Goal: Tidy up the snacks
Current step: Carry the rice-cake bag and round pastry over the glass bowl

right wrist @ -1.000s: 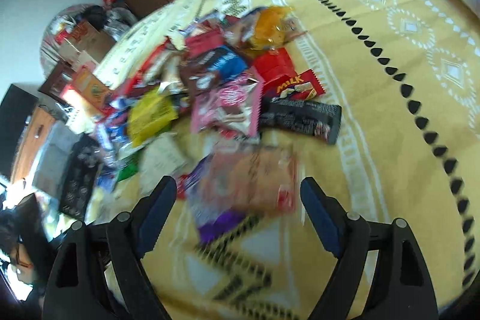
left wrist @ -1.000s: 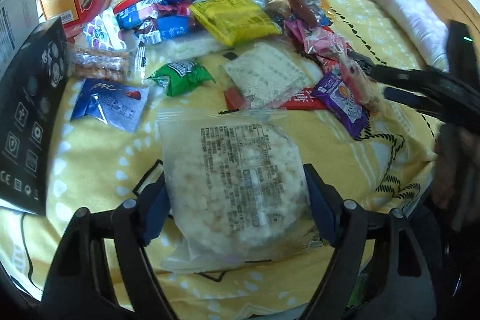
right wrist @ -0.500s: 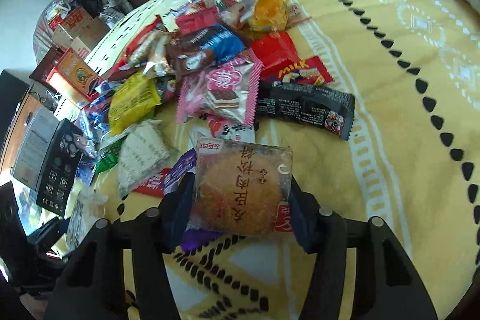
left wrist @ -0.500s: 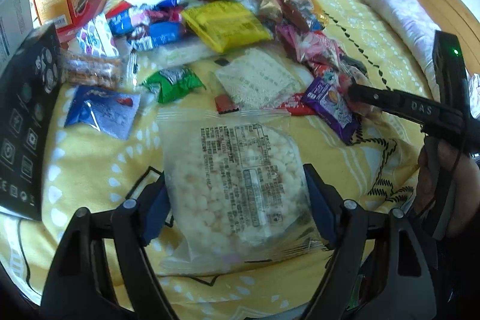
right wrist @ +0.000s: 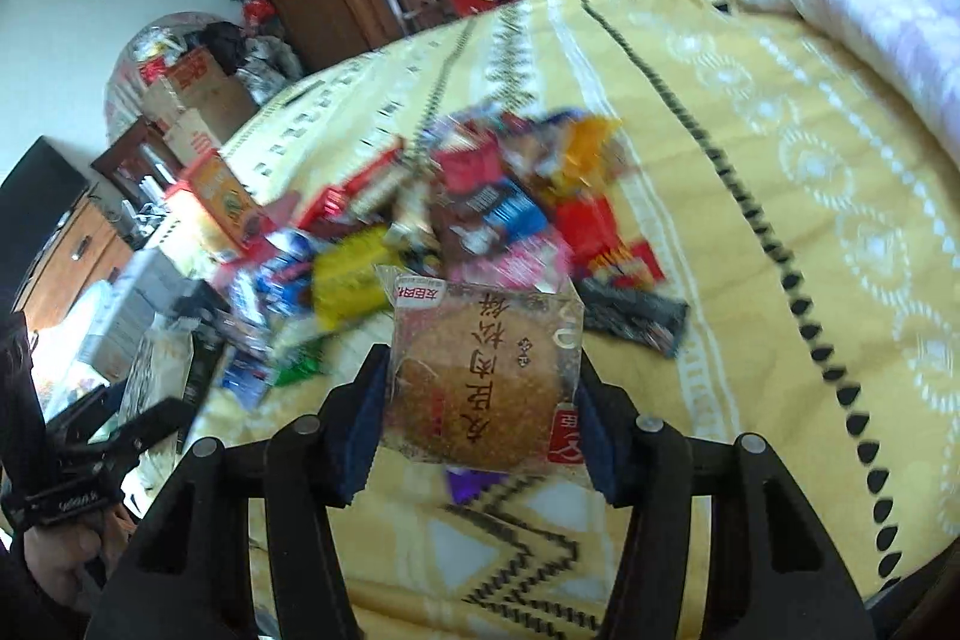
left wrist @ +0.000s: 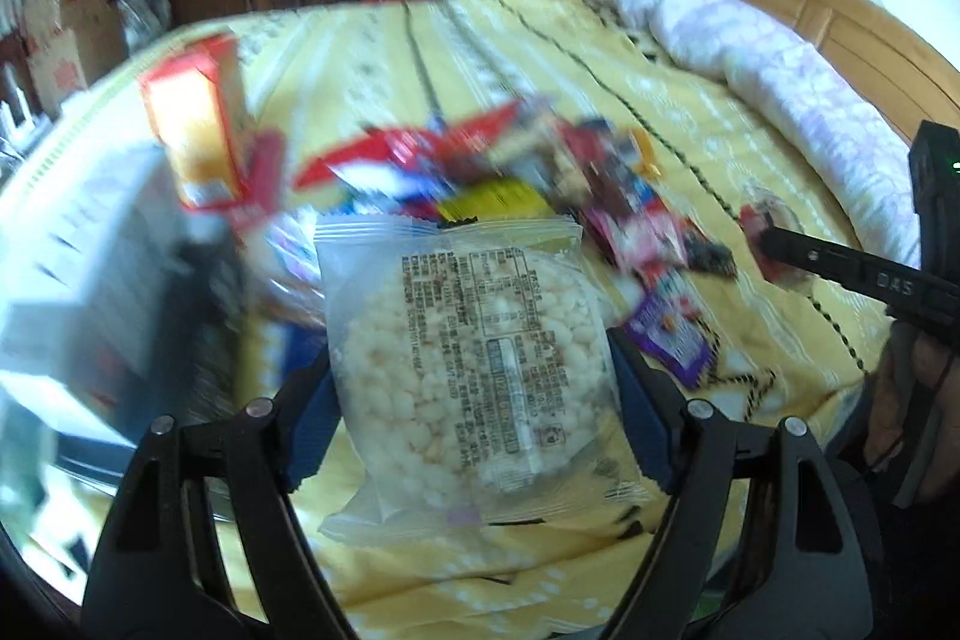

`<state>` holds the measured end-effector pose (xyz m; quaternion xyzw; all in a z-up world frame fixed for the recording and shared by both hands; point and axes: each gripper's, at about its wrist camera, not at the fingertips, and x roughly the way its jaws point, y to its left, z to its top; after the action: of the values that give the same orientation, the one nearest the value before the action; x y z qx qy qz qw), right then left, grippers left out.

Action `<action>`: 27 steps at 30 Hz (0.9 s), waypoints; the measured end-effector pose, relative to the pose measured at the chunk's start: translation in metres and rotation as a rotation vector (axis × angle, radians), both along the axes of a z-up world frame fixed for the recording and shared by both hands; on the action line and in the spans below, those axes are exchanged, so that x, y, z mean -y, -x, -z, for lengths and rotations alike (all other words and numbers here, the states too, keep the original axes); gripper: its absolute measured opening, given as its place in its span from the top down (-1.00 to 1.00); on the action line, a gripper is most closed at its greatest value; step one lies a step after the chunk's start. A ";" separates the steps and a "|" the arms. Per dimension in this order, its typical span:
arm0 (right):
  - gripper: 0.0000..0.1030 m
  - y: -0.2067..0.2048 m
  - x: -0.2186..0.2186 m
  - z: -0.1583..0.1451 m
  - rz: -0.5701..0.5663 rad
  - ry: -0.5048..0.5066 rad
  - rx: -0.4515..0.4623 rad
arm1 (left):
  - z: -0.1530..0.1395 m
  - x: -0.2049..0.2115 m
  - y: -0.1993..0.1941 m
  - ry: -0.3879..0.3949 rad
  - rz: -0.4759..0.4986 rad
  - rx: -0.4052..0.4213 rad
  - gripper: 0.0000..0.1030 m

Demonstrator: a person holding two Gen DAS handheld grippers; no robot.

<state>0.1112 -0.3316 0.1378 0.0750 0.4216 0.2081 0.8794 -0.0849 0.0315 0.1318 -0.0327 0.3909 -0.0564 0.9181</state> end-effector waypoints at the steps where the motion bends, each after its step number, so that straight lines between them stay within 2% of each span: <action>1: -0.16 0.001 -0.006 -0.009 -0.016 -0.004 0.017 | -0.005 -0.006 0.001 -0.009 -0.012 0.013 -0.57; 6: -0.16 0.006 -0.049 -0.046 -0.107 -0.021 0.094 | -0.031 -0.042 0.015 -0.061 -0.097 0.081 -0.57; 16: -0.16 0.022 -0.174 -0.107 -0.342 -0.033 0.202 | -0.067 -0.134 0.053 -0.072 -0.299 0.165 -0.57; 23: -0.16 0.050 -0.272 -0.133 -0.525 -0.065 0.228 | -0.080 -0.188 0.073 -0.073 -0.413 0.197 -0.57; 27: -0.16 0.070 -0.333 -0.142 -0.634 -0.084 0.219 | -0.080 -0.226 0.087 -0.041 -0.495 0.205 -0.57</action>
<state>0.0407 0.0016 0.2794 -0.0464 0.3177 0.4953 0.8072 -0.1720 0.2572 0.2122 -0.1027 0.2771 0.1751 0.9391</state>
